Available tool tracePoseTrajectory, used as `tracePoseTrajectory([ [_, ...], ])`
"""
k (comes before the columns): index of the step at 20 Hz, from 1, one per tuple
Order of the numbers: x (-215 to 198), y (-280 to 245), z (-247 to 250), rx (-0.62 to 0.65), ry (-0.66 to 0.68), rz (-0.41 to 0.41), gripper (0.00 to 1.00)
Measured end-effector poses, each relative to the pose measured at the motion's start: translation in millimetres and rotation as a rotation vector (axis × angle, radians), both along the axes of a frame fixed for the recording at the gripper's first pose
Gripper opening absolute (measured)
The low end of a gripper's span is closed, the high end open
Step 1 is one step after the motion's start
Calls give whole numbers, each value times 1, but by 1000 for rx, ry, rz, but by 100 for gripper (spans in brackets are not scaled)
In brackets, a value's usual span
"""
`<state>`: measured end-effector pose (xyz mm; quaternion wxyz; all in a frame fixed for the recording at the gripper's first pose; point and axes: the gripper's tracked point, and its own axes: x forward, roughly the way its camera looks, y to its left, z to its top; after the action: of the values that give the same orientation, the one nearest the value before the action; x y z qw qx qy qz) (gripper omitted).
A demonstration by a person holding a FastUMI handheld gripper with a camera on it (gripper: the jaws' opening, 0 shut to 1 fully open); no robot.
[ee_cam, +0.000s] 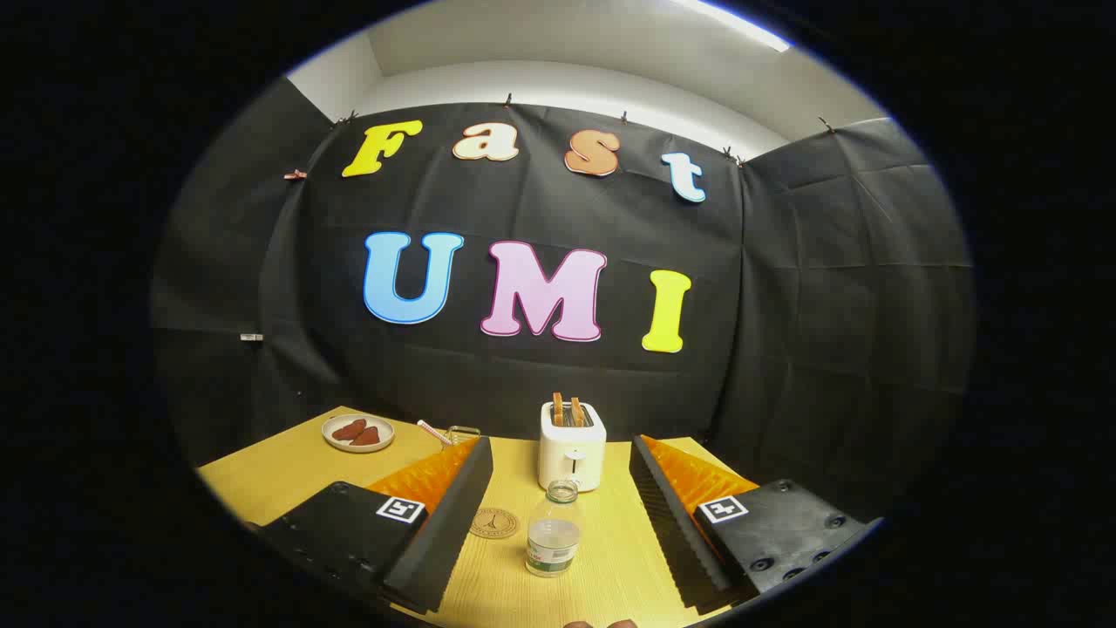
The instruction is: Take the bottle from table, then pour the juice into the cup, finally place the bottle on the coaster
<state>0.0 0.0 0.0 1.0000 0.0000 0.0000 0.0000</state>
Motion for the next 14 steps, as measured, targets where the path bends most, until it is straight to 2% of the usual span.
tracePoseTrajectory([
  [14, 20, 3, -25, 12, 83, 6, 97],
])
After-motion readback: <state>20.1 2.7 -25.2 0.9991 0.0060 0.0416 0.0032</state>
